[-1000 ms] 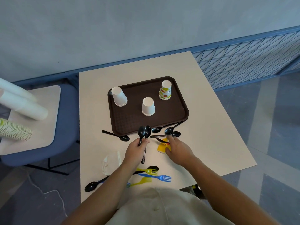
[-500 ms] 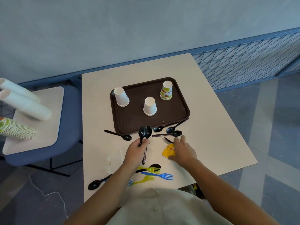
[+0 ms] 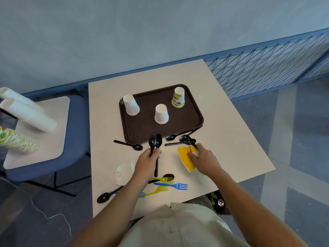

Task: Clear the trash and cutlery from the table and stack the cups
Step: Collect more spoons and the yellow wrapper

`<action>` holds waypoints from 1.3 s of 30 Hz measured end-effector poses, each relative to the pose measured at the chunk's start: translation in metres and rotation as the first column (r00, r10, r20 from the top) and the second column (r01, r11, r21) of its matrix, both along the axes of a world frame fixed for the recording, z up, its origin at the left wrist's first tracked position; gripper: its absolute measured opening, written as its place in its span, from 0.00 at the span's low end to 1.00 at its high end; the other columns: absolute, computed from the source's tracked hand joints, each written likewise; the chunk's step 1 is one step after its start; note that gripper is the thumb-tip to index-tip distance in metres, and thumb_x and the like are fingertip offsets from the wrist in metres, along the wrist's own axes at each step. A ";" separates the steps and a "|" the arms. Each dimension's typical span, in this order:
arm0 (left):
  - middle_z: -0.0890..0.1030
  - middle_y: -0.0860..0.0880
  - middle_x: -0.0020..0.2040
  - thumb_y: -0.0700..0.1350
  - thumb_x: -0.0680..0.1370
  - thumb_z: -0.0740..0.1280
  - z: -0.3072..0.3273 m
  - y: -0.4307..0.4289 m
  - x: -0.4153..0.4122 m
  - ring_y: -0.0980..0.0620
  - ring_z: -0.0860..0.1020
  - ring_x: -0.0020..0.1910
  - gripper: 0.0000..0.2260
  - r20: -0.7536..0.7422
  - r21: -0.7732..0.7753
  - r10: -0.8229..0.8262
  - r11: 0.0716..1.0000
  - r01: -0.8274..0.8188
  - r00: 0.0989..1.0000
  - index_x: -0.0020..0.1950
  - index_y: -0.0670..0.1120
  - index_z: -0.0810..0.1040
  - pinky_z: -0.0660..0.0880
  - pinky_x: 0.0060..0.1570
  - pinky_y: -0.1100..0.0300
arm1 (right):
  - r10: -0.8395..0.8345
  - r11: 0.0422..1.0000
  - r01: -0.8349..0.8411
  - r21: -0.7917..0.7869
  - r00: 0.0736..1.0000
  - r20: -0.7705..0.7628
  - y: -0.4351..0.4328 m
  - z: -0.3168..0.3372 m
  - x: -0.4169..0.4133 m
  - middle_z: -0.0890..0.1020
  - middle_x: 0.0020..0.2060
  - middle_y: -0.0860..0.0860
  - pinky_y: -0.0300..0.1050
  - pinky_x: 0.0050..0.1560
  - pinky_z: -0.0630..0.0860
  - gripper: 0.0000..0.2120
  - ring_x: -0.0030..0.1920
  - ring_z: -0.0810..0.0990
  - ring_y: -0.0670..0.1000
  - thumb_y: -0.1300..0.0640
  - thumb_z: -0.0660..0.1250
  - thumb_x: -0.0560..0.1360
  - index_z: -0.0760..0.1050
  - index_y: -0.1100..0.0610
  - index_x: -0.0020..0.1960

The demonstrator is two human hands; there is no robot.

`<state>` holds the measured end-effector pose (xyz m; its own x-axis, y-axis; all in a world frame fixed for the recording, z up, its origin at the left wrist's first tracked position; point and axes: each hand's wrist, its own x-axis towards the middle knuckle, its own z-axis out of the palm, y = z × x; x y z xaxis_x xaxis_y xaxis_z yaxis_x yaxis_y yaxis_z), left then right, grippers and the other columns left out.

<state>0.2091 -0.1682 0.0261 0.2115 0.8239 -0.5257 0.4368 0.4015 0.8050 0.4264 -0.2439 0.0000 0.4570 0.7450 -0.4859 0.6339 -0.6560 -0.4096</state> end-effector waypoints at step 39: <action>0.78 0.49 0.36 0.45 0.87 0.61 -0.011 -0.354 0.204 0.55 0.71 0.27 0.11 0.035 -0.094 -0.095 0.991 0.097 0.995 0.58 0.47 0.84 0.66 0.28 0.60 | -0.346 0.867 0.497 0.025 0.638 -0.688 -0.363 -0.042 0.212 0.74 0.36 0.56 0.40 0.23 0.65 0.12 0.25 0.70 0.48 0.59 0.68 0.80 0.69 0.56 0.61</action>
<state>0.4131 -0.5222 0.0153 0.3042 0.7457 -0.5928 0.4531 0.4341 0.7786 0.6385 -0.6069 -0.0420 0.3767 0.6619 -0.6481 -0.1621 -0.6417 -0.7496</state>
